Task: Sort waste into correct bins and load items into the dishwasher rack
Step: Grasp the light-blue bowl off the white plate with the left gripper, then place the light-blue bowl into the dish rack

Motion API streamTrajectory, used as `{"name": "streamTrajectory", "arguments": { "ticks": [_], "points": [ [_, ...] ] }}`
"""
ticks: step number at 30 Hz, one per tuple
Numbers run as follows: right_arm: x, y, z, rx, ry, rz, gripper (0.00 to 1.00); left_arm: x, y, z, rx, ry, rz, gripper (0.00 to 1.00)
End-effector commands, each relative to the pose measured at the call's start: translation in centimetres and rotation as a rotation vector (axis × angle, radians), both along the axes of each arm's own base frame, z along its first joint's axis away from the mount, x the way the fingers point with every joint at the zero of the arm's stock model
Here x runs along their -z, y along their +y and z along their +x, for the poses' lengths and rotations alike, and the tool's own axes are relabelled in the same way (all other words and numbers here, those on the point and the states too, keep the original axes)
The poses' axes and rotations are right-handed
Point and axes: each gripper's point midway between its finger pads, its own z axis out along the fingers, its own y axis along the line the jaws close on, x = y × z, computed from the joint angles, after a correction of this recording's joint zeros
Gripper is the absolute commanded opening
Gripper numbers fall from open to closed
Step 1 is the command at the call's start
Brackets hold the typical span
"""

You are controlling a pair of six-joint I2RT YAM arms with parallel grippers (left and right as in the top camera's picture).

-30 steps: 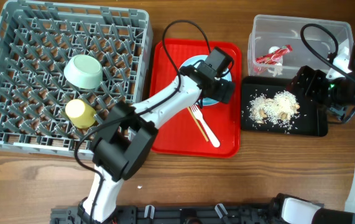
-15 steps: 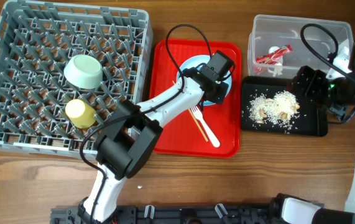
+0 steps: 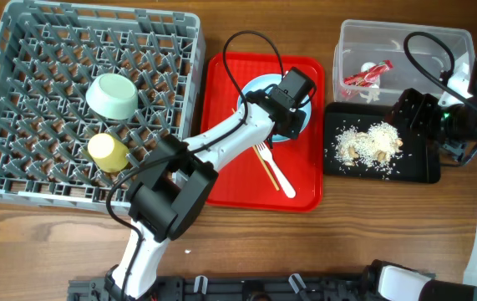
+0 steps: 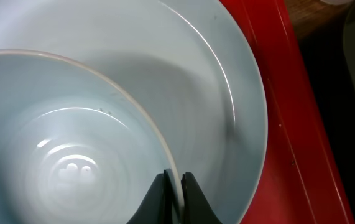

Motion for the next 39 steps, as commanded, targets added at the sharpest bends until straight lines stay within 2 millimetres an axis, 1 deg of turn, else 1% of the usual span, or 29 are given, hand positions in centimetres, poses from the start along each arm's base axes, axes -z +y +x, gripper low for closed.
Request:
{"name": "streamTrajectory", "arguments": {
  "ticks": [1, 3, 4, 6, 8, 9, 10, 12, 13, 14, 17, 19, 21, 24, 26, 29, 32, 34, 37, 39],
  "points": [
    [-0.9, 0.1, 0.0, -0.011, -0.031, -0.003, 1.0, 0.0, -0.2, -0.6, 0.005, 0.023, -0.009, 0.04],
    [-0.9, 0.1, 0.0, -0.014, -0.032, -0.004, 1.0, -2.0, -0.4, -0.4, 0.005, -0.006, -0.036, 0.04],
    [-0.9, 0.1, 0.0, -0.014, -0.032, -0.004, 1.0, -3.4, -0.4, -0.3, 0.004, -0.025, -0.053, 0.04],
    [-0.9, 0.1, 0.0, -0.014, -0.032, -0.004, 1.0, -6.4, -0.2, -0.1, 0.0, -0.064, -0.088, 0.04],
    [-0.9, 0.1, 0.0, -0.014, -0.032, -0.004, 1.0, -9.9, 0.3, 0.3, 0.012, -0.117, -0.13, 0.04],
    [-0.9, 0.1, 0.0, -0.014, -0.032, -0.004, 1.0, -11.9, 0.9, 0.6, 0.001, -0.147, -0.155, 0.04],
    [-0.9, 0.1, 0.0, -0.014, -0.032, -0.004, 1.0, -13.4, 1.6, 0.9, -0.013, -0.169, -0.172, 0.04],
    [-0.9, 0.1, 0.0, -0.014, -0.032, -0.004, 1.0, -16.2, 3.2, 1.6, -0.041, -0.201, -0.214, 0.04],
    [-0.9, 0.1, 0.0, -0.014, -0.032, -0.004, 1.0, -17.2, 3.7, 1.8, -0.044, -0.205, -0.243, 0.04],
    [-0.9, 0.1, 0.0, -0.014, -0.032, -0.004, 1.0, -18.8, 4.6, 2.0, -0.046, -0.207, -0.29, 0.04],
    [-0.9, 0.1, 0.0, -0.014, -0.032, -0.004, 1.0, -21.8, 7.5, 3.0, -0.048, -0.209, -0.395, 0.04],
    [-0.9, 0.1, 0.0, -0.014, -0.032, -0.004, 1.0, -23.2, 9.4, 3.5, -0.012, -0.198, -0.472, 0.04],
    [-0.9, 0.1, 0.0, -0.014, -0.032, -0.005, 1.0, -24.0, 11.7, 4.3, -0.015, -0.167, -0.556, 0.04],
    [-0.9, 0.1, 0.0, -0.014, -0.032, -0.004, 1.0, -25.0, 16.4, 5.6, 0.001, -0.128, -0.708, 0.04],
    [-0.9, 0.1, 0.0, -0.014, -0.032, -0.004, 1.0, -25.2, 19.5, 6.5, -0.011, -0.116, -0.792, 0.04],
    [-0.9, 0.1, 0.0, -0.014, -0.032, -0.004, 1.0, -25.4, 22.9, 7.3, 0.001, -0.101, -0.911, 0.04],
    [-0.9, 0.1, 0.0, -0.014, -0.032, -0.005, 1.0, -25.4, 25.2, 7.6, 0.038, -0.087, -1.014, 0.04],
    [-0.9, 0.1, 0.0, -0.014, -0.032, -0.004, 0.99, -24.9, 26.5, 8.0, 0.055, -0.083, -1.064, 0.04],
    [-0.9, 0.1, 0.0, -0.014, -0.032, -0.004, 1.0, -23.1, 28.5, 9.1, 0.049, -0.073, -1.11, 0.04],
    [-0.9, 0.1, 0.0, -0.014, -0.032, -0.004, 1.0, -21.8, 29.4, 9.7, 0.037, -0.062, -1.128, 0.04]
  ]
}}
